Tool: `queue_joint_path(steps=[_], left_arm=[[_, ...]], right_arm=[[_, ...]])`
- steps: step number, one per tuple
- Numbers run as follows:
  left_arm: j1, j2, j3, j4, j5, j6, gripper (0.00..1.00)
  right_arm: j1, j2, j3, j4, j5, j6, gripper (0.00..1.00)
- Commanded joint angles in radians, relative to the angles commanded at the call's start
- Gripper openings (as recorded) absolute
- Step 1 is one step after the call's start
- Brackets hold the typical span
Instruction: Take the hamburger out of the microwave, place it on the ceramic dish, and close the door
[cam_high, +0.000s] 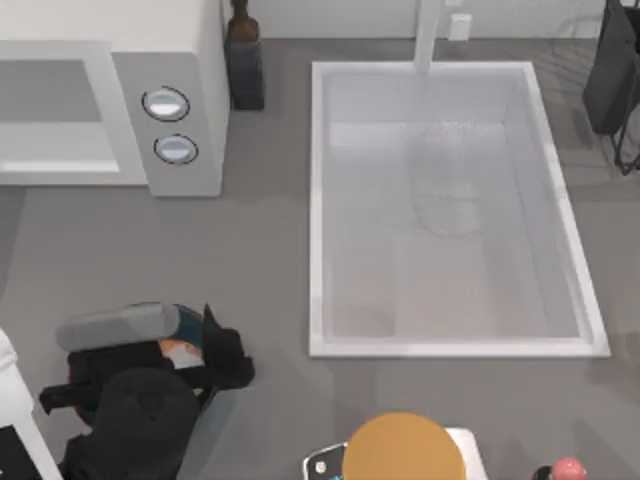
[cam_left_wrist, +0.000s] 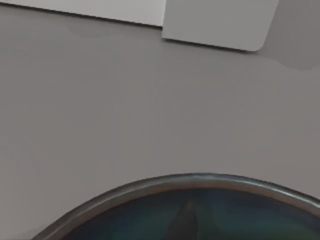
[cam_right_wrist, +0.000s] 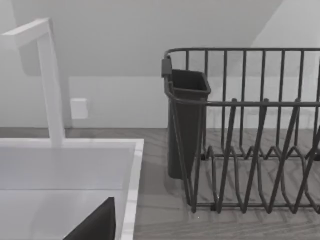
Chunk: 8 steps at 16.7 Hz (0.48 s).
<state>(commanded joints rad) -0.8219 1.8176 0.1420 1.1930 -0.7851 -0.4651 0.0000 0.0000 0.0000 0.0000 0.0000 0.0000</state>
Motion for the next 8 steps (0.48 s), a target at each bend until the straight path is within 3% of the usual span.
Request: queue_joint_path(steps=[4, 8], left_arm=[[0.049, -0.106, -0.008, -0.070, 0.047, 0.028, 1.00], [0.166, -0.380, -0.029, -0.240, 0.158, 0.094, 1.00]], right_arm=[[0.000, 0.000, 0.000, 0.000, 0.000, 0.000, 1.00], [0.000, 0.000, 0.000, 0.000, 0.000, 0.000, 1.00]])
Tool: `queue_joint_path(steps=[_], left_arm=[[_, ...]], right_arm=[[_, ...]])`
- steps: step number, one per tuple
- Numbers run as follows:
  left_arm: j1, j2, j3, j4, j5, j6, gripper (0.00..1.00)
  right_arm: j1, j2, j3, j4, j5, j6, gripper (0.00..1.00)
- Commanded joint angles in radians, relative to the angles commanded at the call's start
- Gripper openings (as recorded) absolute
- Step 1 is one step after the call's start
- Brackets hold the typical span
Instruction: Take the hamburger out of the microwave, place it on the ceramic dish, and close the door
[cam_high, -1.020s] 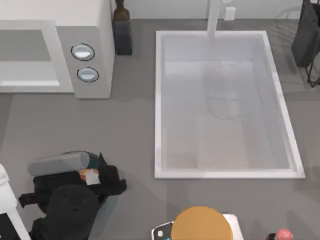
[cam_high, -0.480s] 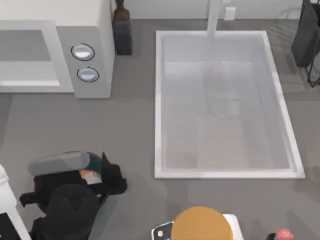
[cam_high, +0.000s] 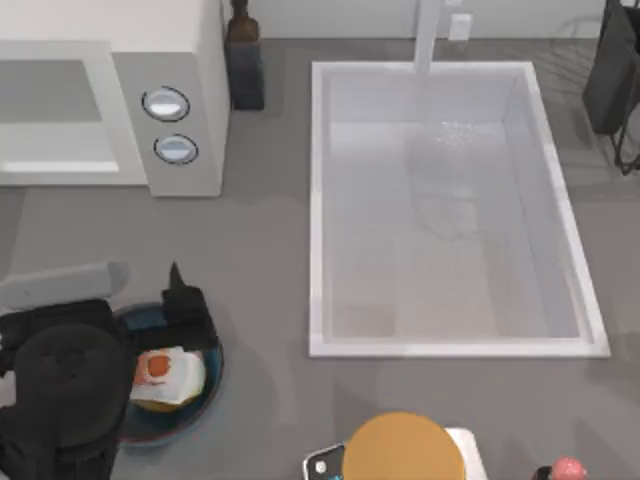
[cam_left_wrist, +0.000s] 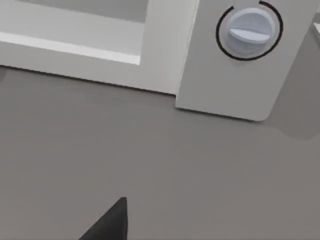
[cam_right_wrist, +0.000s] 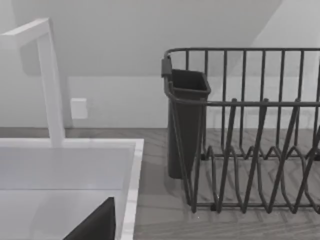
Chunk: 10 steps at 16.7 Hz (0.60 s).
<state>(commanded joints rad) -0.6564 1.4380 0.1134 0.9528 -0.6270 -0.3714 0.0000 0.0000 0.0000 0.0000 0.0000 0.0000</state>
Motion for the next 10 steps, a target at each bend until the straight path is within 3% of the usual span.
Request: queue_joint_path(steps=[10], left_arm=[[0.433, -1.018, -0.075, -0.628, 0.413, 0.245, 1.00]], right_arm=[[0.000, 0.000, 0.000, 0.000, 0.000, 0.000, 1.00]])
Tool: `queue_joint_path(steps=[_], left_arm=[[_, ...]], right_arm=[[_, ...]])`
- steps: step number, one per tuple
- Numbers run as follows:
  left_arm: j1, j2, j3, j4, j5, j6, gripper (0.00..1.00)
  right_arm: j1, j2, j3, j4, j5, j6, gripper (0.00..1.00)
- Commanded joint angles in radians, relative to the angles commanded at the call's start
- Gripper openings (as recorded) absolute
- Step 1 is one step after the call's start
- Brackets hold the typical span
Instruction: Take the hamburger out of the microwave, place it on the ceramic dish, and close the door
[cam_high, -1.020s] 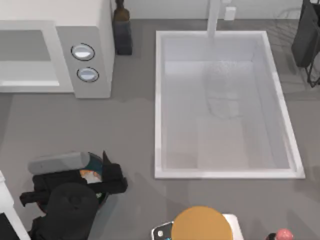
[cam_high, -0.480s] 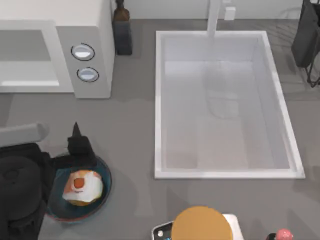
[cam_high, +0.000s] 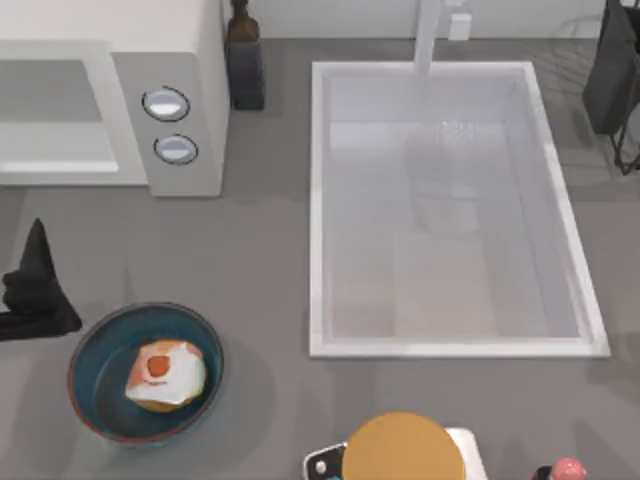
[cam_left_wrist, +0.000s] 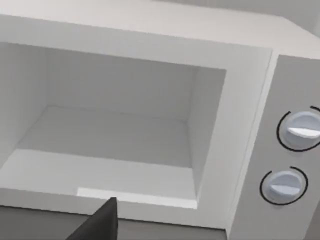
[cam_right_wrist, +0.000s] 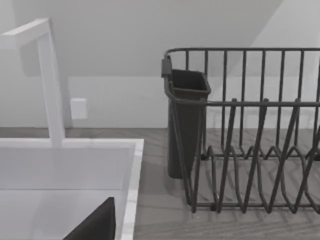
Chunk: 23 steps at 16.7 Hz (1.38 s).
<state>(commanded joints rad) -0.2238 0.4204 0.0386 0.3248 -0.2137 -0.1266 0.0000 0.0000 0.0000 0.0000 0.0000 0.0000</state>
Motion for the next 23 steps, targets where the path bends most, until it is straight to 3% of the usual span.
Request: queue_joint_path(steps=[6, 13, 23], left_arm=[[0.194, -0.375, -0.034, -0.282, 0.186, 0.110, 1.00], [0.224, -0.420, -0.039, -0.325, 0.214, 0.127, 1.00], [0.224, -0.420, -0.039, -0.325, 0.214, 0.127, 0.25]], right_arm=[[0.000, 0.000, 0.000, 0.000, 0.000, 0.000, 1.00], [0.000, 0.000, 0.000, 0.000, 0.000, 0.000, 1.00], [0.000, 0.000, 0.000, 0.000, 0.000, 0.000, 1.00]])
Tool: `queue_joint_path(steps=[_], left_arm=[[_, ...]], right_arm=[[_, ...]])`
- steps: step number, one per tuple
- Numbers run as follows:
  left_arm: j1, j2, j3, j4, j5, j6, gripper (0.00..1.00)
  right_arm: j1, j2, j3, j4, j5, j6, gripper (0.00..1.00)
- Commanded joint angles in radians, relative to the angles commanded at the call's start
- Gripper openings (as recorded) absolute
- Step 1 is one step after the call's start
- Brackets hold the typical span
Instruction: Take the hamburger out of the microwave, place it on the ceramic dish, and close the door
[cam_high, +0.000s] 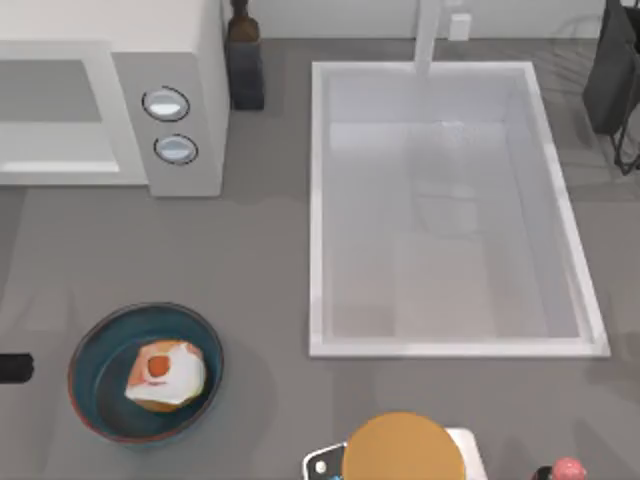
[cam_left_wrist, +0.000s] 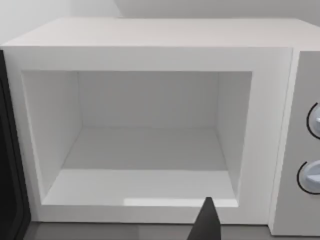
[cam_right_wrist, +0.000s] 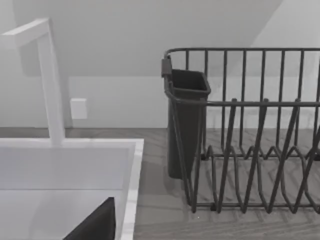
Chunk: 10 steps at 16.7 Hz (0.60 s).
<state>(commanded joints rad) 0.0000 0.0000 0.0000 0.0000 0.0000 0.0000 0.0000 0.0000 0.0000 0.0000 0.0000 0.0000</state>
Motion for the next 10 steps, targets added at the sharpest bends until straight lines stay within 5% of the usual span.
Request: queue_joint_path(steps=[3, 10], left_arm=[[0.000, 0.000, 0.000, 0.000, 0.000, 0.000, 0.02], [0.000, 0.000, 0.000, 0.000, 0.000, 0.000, 0.00]], right_arm=[[0.000, 0.000, 0.000, 0.000, 0.000, 0.000, 1.00], [0.000, 0.000, 0.000, 0.000, 0.000, 0.000, 1.00]])
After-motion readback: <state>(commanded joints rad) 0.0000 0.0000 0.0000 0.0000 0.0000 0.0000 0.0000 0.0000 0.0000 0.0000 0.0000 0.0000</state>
